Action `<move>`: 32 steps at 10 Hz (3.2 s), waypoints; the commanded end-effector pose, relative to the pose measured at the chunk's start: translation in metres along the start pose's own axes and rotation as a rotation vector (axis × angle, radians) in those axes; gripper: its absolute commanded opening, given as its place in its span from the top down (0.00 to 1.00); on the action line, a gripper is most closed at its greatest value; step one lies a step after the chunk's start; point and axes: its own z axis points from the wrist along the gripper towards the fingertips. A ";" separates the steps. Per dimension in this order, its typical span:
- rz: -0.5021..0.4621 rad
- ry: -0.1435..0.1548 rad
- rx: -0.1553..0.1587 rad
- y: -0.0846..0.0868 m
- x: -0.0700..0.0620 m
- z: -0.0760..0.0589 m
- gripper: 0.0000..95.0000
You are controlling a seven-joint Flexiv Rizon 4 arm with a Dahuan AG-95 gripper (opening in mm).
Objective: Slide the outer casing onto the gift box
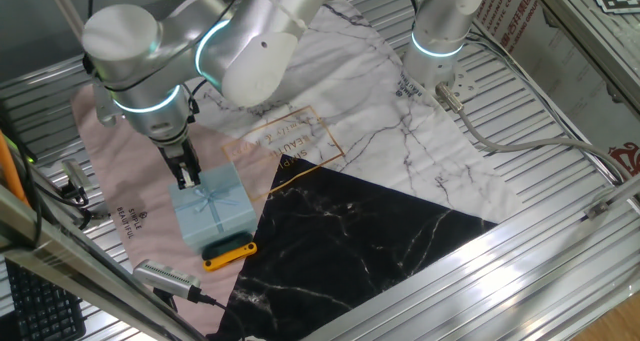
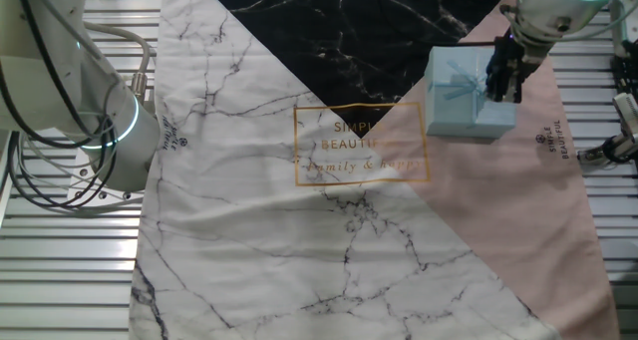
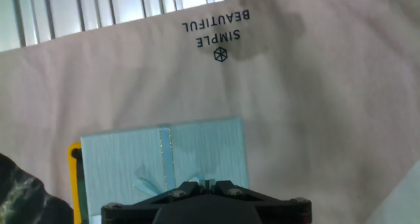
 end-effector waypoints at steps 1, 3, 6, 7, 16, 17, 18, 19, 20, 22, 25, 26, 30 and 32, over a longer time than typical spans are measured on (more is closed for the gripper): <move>-0.013 -0.017 0.009 0.000 0.000 0.000 1.00; -0.078 -0.021 -0.002 0.000 0.000 0.000 1.00; -0.180 -0.006 -0.014 0.000 0.000 0.000 1.00; -0.188 -0.005 -0.010 0.000 0.000 0.000 1.00; -0.102 -0.007 -0.021 0.000 0.000 0.000 1.00; -0.079 -0.005 -0.024 0.000 0.000 0.000 1.00; -0.069 -0.004 -0.025 0.000 0.000 0.000 1.00; -0.054 -0.004 -0.037 0.001 0.000 -0.001 1.00; -0.042 -0.002 -0.040 0.003 0.000 -0.002 1.00; -0.019 -0.001 -0.036 0.013 0.000 -0.001 1.00; -0.003 -0.001 -0.034 0.027 0.000 0.001 1.00; -0.002 -0.002 -0.033 0.030 0.000 0.000 1.00; 0.018 -0.002 -0.031 0.044 0.002 -0.004 1.00; 0.028 -0.001 -0.035 0.050 0.004 -0.007 1.00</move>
